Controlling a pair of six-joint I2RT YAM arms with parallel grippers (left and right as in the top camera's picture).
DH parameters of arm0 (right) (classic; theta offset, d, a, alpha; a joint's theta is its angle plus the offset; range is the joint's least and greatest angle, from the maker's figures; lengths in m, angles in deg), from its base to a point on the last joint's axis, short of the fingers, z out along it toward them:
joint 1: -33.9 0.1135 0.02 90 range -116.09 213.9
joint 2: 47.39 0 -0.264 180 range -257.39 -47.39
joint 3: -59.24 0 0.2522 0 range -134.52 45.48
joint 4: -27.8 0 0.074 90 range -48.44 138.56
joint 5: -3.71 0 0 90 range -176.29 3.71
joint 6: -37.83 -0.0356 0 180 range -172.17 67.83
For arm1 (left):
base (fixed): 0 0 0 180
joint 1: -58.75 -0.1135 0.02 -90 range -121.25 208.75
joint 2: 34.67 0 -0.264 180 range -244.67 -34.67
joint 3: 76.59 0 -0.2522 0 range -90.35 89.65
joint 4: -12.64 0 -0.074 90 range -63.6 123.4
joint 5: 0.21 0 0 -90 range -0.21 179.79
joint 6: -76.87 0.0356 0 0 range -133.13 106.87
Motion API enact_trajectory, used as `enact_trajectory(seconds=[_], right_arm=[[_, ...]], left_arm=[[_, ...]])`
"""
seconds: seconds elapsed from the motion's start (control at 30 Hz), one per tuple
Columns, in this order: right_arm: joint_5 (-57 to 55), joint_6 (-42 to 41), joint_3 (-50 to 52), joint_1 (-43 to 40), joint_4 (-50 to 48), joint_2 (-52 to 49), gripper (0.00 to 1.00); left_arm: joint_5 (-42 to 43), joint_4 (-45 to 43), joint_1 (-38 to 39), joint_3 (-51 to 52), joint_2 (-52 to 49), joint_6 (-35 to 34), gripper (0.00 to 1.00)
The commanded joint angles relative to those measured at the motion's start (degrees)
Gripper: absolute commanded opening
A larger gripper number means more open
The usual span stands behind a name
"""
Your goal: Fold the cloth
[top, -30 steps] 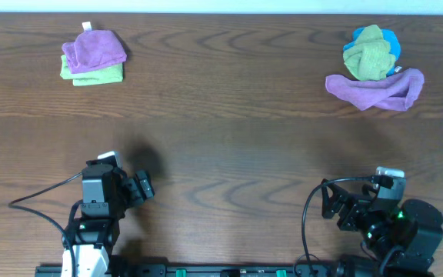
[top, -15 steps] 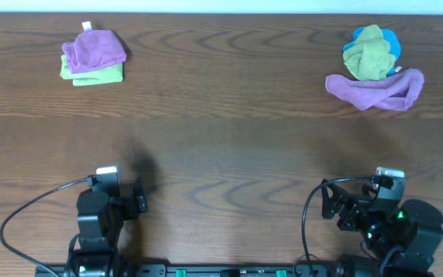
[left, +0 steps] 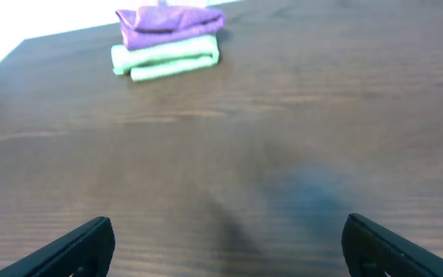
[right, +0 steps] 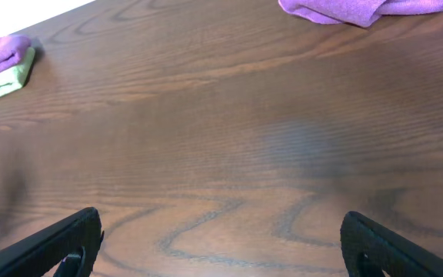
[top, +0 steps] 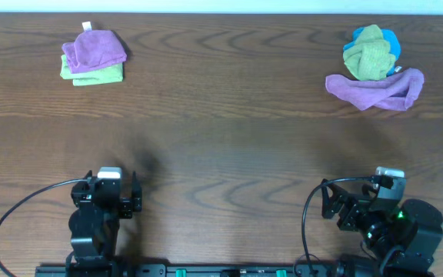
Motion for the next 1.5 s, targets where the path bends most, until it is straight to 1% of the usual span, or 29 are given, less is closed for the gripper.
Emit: enact_trajectory(seconds=[0.0, 0.27, 0.47, 0.57, 0.67, 0.8, 1.47], right_arm=[[0.6, 0.8, 0.0, -0.3, 0.1, 0.3, 0.99], [0.6, 0.8, 0.0, -0.3, 0.1, 0.3, 0.99], [0.6, 0.8, 0.0, -0.3, 0.1, 0.3, 0.99], [0.6, 0.8, 0.0, -0.3, 0.1, 0.3, 0.99], [0.6, 0.8, 0.0, -0.3, 0.1, 0.3, 0.99], [0.6, 0.8, 0.0, -0.3, 0.1, 0.3, 0.99], [0.6, 0.8, 0.0, -0.3, 0.1, 0.3, 0.99]], left_arm=[[-1.2, 0.7, 0.2, 1.1, 2.7, 1.0, 0.95], [-2.0, 0.7, 0.2, 1.1, 2.7, 0.1, 0.95], [-2.8, 0.8, 0.2, 1.1, 2.7, -2.0, 0.95], [-4.9, 0.8, 0.2, 1.1, 2.7, -5.3, 0.95], [-6.9, 0.8, 0.2, 1.1, 2.7, -7.0, 0.95], [-8.5, 0.9, 0.2, 1.1, 2.7, -7.1, 0.95], [-8.3, 0.7, 0.2, 1.1, 2.7, -7.1, 0.95]])
